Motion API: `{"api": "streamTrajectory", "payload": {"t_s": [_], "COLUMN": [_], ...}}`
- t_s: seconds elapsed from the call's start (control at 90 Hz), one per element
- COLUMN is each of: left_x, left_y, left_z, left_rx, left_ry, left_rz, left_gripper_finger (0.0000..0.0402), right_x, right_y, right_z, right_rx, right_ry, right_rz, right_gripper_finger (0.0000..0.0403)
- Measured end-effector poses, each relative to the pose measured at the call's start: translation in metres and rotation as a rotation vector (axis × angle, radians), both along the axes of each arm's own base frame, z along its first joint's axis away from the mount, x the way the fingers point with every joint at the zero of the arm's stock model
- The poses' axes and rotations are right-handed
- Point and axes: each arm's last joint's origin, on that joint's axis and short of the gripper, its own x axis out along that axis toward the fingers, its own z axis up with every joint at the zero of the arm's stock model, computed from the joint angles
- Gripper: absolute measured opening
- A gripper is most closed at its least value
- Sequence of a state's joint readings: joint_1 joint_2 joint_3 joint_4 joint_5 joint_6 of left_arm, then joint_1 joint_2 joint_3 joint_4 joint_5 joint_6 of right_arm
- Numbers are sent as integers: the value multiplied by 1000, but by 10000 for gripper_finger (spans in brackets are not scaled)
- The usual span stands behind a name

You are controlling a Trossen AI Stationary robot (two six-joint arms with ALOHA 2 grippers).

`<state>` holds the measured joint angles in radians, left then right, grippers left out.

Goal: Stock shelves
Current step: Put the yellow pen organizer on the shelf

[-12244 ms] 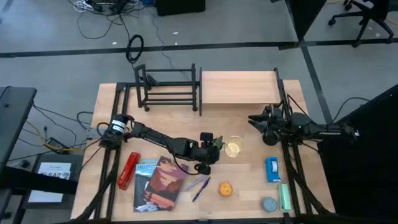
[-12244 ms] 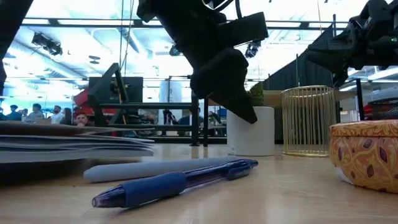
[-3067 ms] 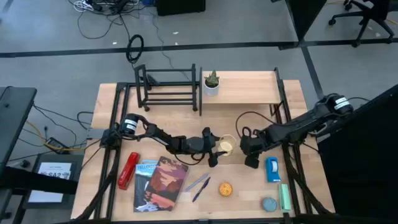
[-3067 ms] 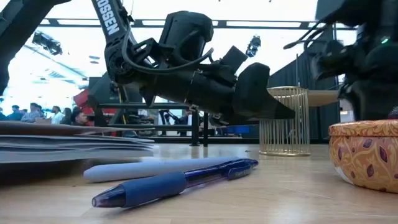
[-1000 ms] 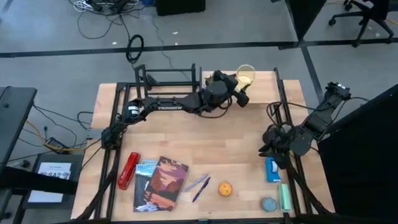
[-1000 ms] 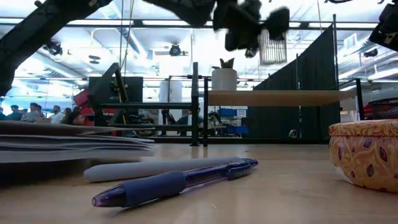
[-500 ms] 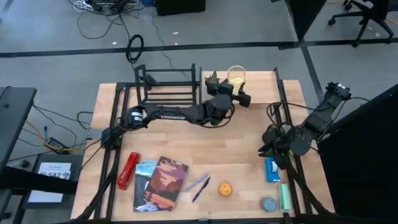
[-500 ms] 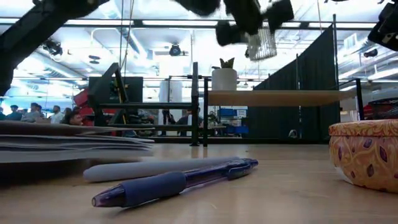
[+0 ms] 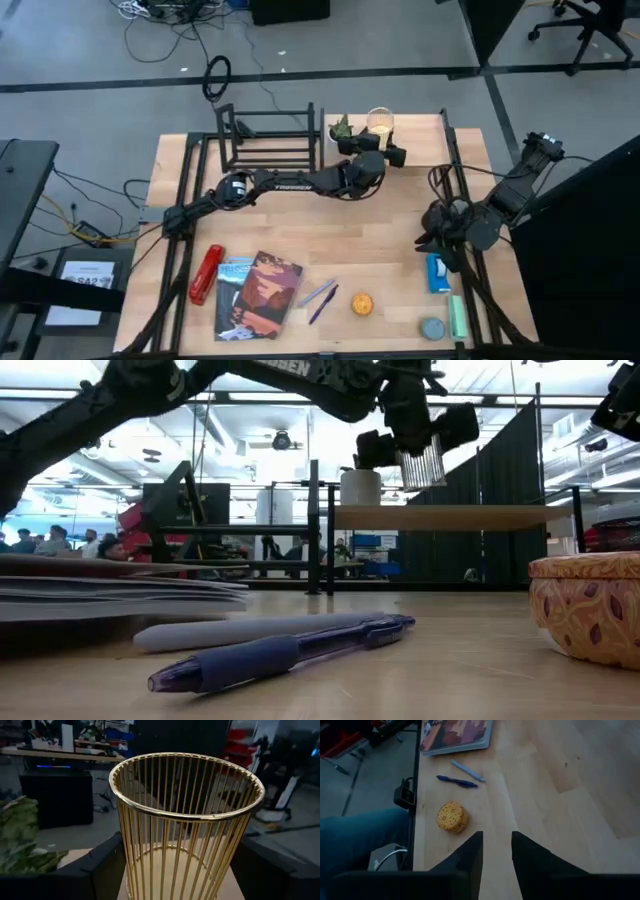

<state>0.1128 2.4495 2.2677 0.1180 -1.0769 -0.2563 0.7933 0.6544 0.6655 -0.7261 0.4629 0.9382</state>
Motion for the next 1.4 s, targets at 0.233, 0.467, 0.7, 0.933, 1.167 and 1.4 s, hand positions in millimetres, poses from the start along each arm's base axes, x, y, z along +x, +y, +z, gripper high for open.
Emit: {"api": "streamTrajectory", "payload": {"t_s": [0.233,0.467,0.7,0.933,1.167,1.4], "left_x": [5,4,2,3,3,3], "left_y": [3,7,13,13,13,12], "left_z": [-12,-17,-19,-20,-19,-18], "left_rx": [-32,-63,-71,-88,-85,-81], "left_ry": [58,80,87,79,83,73], "left_rz": [-31,-37,-28,-56,-58,-60], "left_gripper_finger": [283,283,293,330,347,348], "right_x": [0,0,0,0,0,1], "right_y": [0,0,0,0,0,1], "right_z": [0,0,0,0,0,1], "right_rx": [1,0,0,3,7,12], "right_ry": [0,1,1,-2,-3,-8], "right_rz": [1,2,2,1,1,1], "right_gripper_finger": [75,75,75,75,75,75]}}
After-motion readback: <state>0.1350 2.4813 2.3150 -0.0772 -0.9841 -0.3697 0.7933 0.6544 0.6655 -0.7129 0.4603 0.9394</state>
